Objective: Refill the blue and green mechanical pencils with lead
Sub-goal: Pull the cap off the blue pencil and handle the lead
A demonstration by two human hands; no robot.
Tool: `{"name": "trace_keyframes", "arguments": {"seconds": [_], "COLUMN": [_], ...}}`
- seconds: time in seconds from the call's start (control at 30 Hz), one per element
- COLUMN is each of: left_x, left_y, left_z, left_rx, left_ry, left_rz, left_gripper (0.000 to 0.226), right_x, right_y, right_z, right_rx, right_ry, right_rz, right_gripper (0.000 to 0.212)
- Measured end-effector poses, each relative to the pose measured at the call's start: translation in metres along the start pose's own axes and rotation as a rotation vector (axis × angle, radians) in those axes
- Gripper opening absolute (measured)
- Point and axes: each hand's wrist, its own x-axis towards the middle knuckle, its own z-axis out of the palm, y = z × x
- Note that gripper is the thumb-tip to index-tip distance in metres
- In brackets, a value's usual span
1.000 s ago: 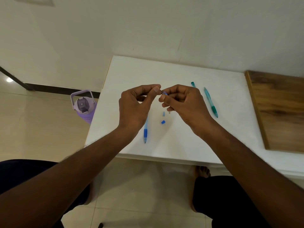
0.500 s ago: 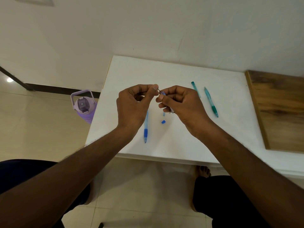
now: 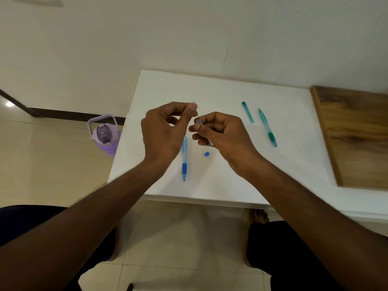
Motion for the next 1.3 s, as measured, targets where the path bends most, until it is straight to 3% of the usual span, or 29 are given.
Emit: {"name": "trace_keyframes", "arguments": {"seconds": [0.63, 1.3], "left_x": [0.0048, 0.0061], "left_y": [0.0034, 0.0029], "left_z": [-0.004, -0.0053], "left_rx": [-0.089, -0.132], "left_ry": [-0.036, -0.094], "left_rz": [-0.051, -0.123], "left_gripper": [0.023, 0.022], "right_x": [0.0007, -0.0005], "right_y": [0.0004, -0.0023], "right_z": [-0.0007, -0.0008], "right_rx": [-0.015, -0.007], "right_ry": [0.015, 0.022], "right_rz": [0.01, 0.008], "right_gripper": [0.013, 0.024]}}
